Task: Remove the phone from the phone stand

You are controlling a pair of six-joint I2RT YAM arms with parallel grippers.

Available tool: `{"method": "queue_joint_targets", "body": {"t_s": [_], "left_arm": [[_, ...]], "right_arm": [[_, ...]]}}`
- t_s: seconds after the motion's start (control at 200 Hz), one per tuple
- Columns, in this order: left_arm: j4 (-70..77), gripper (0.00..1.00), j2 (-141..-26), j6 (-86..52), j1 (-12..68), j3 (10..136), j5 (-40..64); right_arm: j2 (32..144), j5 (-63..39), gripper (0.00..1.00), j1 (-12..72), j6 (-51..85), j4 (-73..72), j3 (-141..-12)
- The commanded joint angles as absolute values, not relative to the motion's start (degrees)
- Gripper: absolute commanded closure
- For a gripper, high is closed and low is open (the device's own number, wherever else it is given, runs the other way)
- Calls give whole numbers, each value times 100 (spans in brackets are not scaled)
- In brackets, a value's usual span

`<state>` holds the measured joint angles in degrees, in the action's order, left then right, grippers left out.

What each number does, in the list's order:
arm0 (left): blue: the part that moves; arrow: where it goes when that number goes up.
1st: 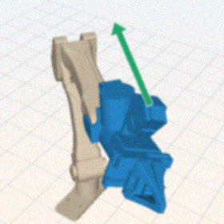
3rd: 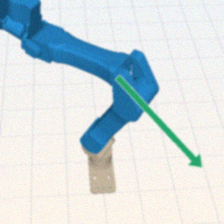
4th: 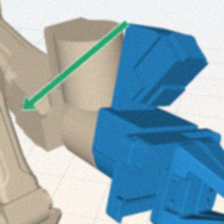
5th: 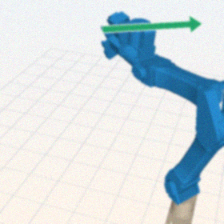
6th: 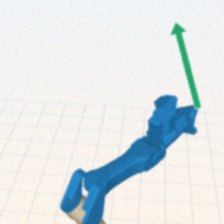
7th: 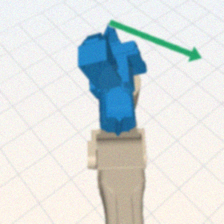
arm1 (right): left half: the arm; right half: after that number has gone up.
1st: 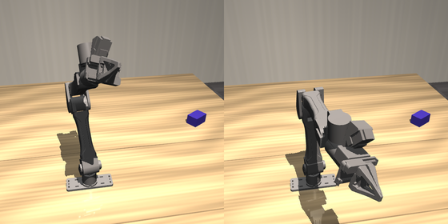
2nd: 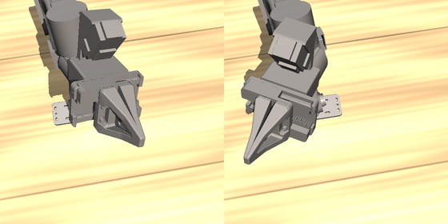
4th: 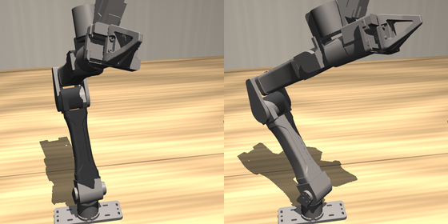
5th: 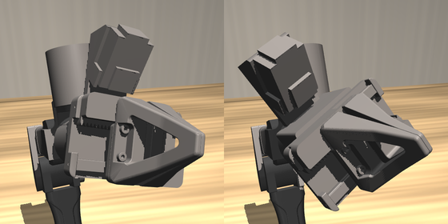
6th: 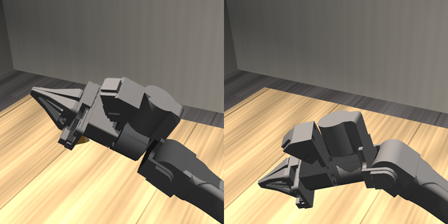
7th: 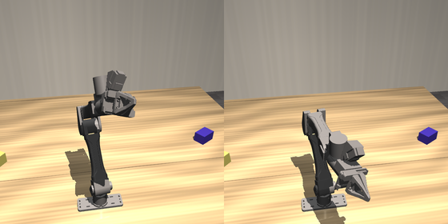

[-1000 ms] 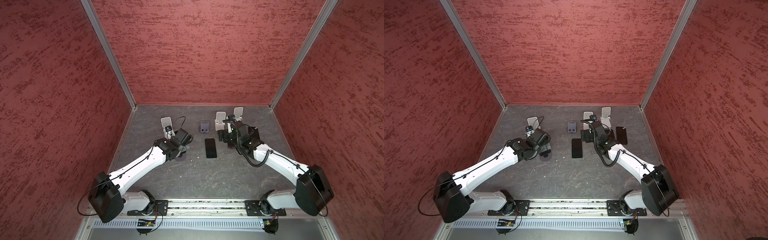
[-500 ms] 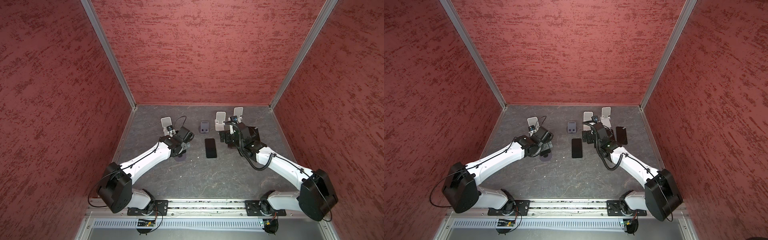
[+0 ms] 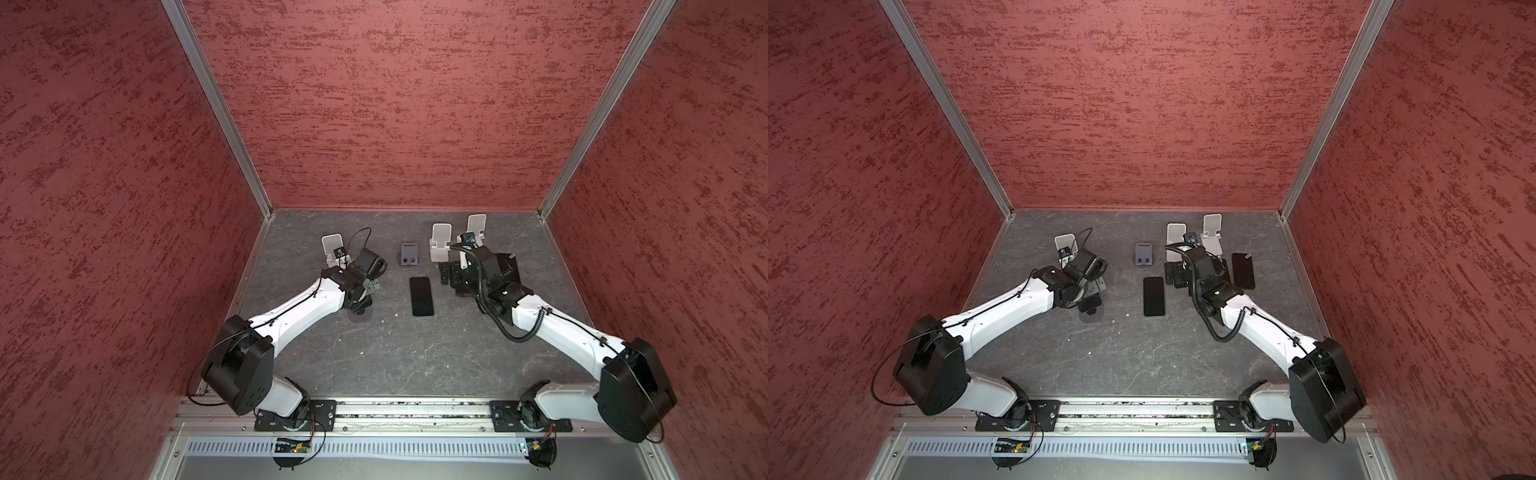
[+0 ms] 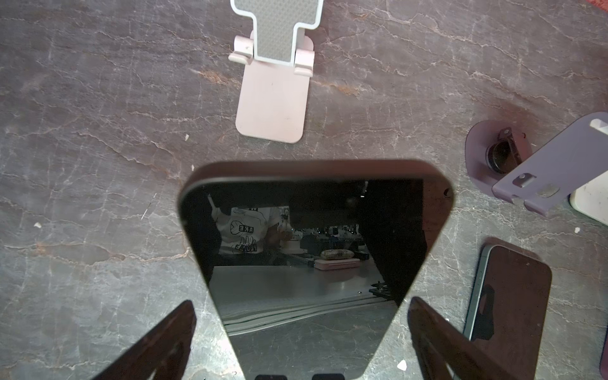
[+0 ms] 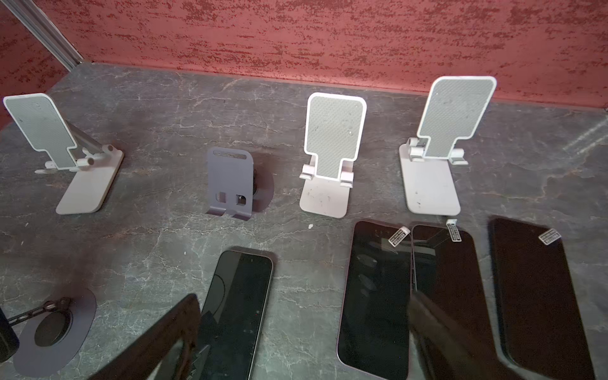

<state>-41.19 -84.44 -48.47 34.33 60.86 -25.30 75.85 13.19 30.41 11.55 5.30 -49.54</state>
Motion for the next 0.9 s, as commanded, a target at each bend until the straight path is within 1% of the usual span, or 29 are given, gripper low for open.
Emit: {"method": "queue_joint_targets", "body": {"t_s": [0.0, 0.441, 0.897], "left_arm": [[-3951, 0, -8534, -4747, 3395, 6218, -2499], [-3837, 3, -8648, -4781, 3322, 6127, -2488], [-3797, 15, -8681, -4825, 3322, 6082, -2550]], "right_arm": [[7545, 1380, 2, 2979, 1149, 324, -4886], [7559, 1318, 1, 2971, 1160, 307, -4850], [7602, 1292, 1, 2971, 1177, 290, -4838]]}}
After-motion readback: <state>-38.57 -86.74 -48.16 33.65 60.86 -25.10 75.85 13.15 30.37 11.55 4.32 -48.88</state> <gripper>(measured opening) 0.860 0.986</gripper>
